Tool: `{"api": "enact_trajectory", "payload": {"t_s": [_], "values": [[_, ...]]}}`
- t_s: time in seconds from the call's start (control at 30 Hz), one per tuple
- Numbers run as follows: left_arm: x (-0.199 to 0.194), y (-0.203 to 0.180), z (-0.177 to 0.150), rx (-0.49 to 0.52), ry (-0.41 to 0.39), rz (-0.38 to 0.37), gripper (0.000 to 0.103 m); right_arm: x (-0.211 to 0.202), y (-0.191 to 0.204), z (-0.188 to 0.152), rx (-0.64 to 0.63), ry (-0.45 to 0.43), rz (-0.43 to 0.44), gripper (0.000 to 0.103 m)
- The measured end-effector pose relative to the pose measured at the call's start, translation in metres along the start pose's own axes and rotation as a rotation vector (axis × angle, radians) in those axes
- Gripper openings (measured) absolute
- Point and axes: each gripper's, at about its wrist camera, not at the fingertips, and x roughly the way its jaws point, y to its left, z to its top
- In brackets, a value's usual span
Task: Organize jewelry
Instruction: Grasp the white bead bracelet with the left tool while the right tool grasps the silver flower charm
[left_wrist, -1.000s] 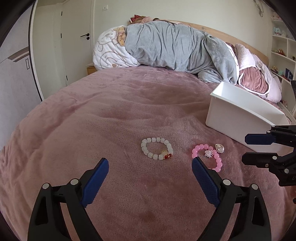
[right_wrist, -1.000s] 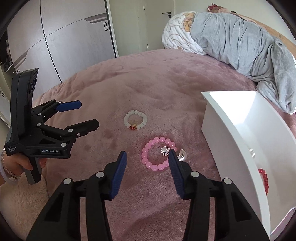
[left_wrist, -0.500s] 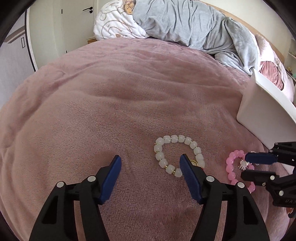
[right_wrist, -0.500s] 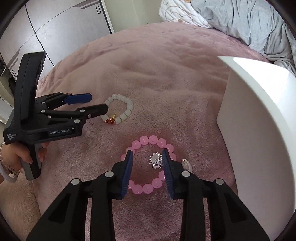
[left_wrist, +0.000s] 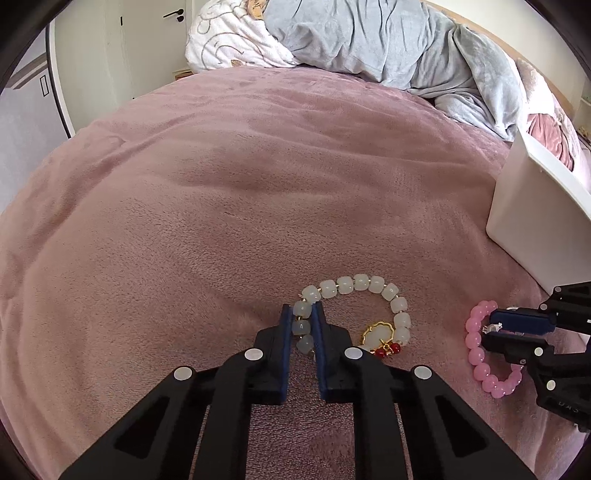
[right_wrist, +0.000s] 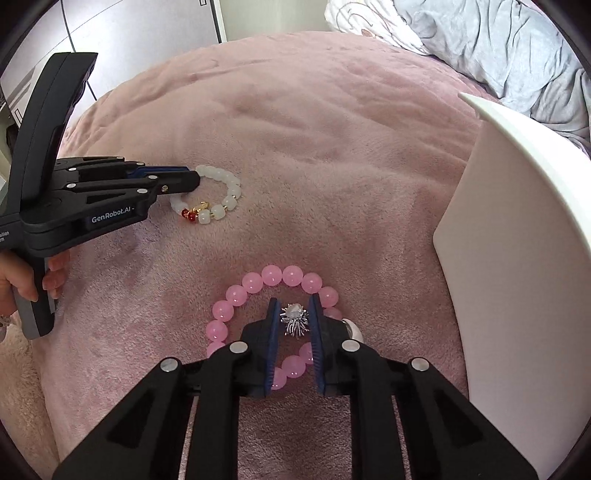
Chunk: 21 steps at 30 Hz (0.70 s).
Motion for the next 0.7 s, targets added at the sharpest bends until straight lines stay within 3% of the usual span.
{"api": "enact_trajectory", "payload": {"t_s": [0.4, 0.7], "values": [[-0.033, 0.003, -0.011, -0.044, -0.017, 0.005, 0.015, -0.041, -0.001, -0.003, 0.052, -0.069, 0.060, 0.016], [-0.087, -0.006, -0.013, -0.026, -0.079, 0.044, 0.015, -0.094, 0.006, 0.000, 0.054, -0.158, 0.062, 0.016]]}}
